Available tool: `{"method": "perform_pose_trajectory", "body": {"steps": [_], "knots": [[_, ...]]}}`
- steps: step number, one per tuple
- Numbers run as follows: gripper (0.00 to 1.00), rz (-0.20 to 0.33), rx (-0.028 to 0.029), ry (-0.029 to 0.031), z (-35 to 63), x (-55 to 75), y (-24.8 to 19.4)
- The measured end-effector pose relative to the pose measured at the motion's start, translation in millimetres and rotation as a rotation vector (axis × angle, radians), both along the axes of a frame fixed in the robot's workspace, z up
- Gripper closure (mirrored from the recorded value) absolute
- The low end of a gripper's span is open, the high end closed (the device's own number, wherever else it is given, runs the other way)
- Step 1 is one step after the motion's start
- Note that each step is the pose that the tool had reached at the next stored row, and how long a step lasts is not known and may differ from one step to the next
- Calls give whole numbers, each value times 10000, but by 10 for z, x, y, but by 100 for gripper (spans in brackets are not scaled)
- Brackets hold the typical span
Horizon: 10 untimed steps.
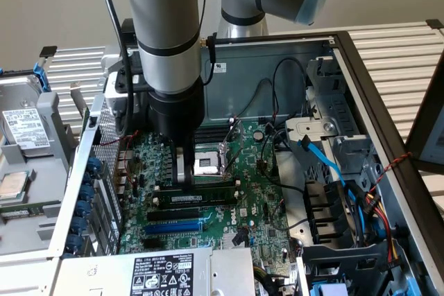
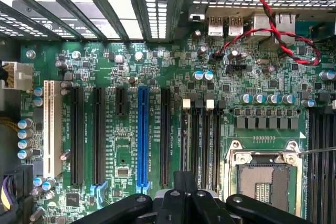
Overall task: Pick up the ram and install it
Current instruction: 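Press down the ram until it locks into place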
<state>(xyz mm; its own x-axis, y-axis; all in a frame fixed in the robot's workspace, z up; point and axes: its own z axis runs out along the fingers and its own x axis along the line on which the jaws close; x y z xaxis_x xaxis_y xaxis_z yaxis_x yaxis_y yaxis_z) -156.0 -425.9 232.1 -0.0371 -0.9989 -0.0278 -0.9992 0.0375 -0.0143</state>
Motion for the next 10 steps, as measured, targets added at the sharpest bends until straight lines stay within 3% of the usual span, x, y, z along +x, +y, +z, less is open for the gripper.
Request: {"method": "perform_pose_trajectory", "body": {"steps": [10], "knots": [[90,-3,-4,5,-65,-1,-2]]}}
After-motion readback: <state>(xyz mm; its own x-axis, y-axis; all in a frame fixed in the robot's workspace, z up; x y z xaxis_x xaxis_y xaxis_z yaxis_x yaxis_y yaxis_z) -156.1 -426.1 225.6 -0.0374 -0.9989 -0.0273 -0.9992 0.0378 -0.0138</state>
